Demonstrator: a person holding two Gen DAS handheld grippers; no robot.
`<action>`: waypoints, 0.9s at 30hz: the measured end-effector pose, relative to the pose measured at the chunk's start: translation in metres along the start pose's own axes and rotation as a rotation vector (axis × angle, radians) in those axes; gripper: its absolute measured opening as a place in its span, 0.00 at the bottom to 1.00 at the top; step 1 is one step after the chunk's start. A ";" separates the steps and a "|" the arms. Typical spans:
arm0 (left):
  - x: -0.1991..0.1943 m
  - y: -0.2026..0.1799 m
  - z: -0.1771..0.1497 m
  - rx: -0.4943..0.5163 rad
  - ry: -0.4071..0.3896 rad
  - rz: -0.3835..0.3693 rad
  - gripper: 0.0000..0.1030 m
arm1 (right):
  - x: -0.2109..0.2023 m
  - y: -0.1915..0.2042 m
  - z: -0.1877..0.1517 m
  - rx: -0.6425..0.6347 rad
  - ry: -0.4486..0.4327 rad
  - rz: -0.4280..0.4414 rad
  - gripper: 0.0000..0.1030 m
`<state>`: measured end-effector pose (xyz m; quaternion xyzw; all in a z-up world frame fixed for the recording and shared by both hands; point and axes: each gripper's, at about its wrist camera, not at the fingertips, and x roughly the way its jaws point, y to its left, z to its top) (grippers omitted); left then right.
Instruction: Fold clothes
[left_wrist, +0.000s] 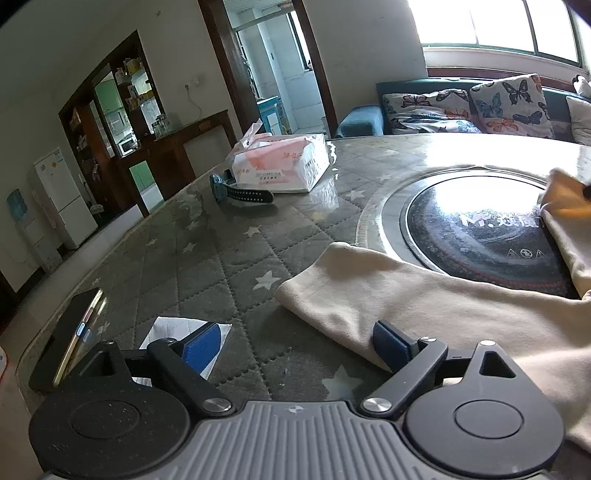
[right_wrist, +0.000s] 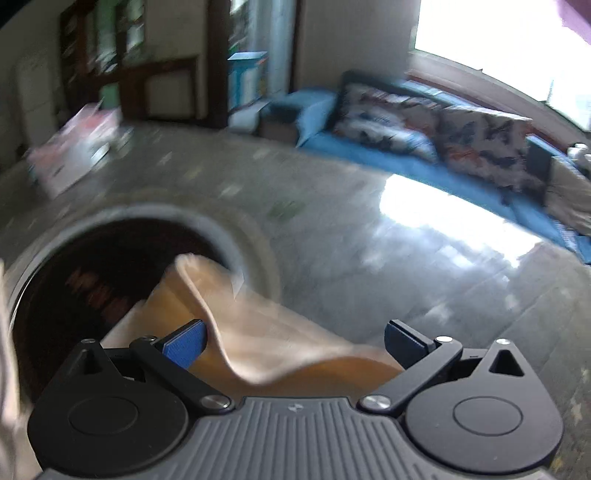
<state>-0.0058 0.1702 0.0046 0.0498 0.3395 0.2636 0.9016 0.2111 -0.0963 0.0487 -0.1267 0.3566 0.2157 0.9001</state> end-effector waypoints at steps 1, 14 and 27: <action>0.000 0.000 0.000 0.001 0.000 -0.001 0.89 | 0.000 -0.004 0.003 0.018 -0.020 -0.021 1.00; -0.013 -0.007 0.005 0.030 -0.021 -0.017 0.89 | -0.040 -0.027 -0.049 0.000 0.063 0.037 1.00; -0.066 -0.075 0.025 0.118 -0.120 -0.254 0.89 | -0.113 0.013 -0.109 -0.147 0.055 0.143 1.00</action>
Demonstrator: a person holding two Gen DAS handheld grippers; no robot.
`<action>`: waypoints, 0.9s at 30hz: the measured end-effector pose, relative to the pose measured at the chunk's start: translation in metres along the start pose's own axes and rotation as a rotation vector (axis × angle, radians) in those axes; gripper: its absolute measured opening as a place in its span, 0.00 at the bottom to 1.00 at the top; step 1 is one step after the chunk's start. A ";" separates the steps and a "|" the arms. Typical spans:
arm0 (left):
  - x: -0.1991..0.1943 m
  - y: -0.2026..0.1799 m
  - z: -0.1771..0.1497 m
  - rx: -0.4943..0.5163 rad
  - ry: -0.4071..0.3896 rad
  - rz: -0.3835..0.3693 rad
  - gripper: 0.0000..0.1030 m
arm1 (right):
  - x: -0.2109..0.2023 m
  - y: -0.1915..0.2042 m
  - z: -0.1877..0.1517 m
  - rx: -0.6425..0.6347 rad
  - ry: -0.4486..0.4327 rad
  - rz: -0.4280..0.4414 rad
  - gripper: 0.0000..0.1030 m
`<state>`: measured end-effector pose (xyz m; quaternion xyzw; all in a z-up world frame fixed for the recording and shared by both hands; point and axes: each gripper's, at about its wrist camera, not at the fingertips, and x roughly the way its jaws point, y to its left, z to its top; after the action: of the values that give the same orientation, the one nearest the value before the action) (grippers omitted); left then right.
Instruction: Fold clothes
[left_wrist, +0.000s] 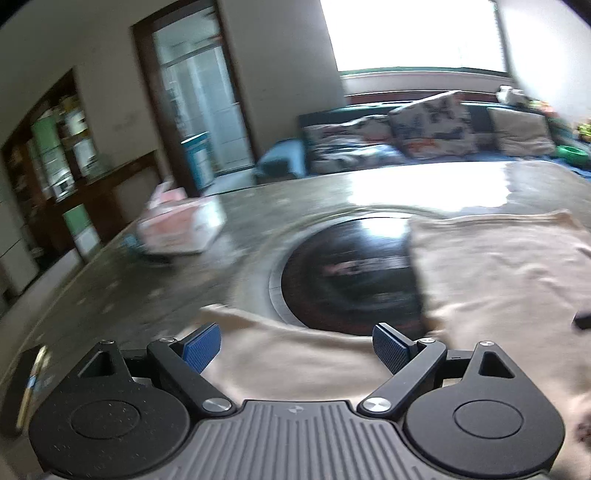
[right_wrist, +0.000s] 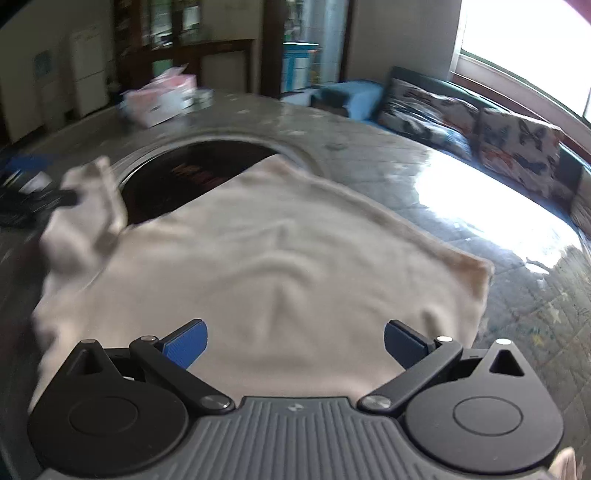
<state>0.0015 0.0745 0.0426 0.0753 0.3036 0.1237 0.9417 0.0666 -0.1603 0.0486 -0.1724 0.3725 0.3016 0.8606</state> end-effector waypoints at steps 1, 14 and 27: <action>-0.001 -0.009 0.001 0.015 -0.005 -0.019 0.89 | -0.006 0.009 -0.008 -0.024 0.002 0.012 1.00; -0.013 -0.076 -0.012 0.210 -0.039 -0.139 0.89 | -0.073 0.035 -0.069 -0.016 -0.116 -0.009 1.00; -0.024 -0.143 -0.009 0.317 -0.073 -0.320 0.89 | -0.101 -0.069 -0.130 0.419 -0.060 -0.194 1.00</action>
<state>0.0043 -0.0690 0.0179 0.1775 0.2932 -0.0795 0.9360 -0.0134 -0.3195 0.0430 -0.0157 0.3829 0.1384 0.9132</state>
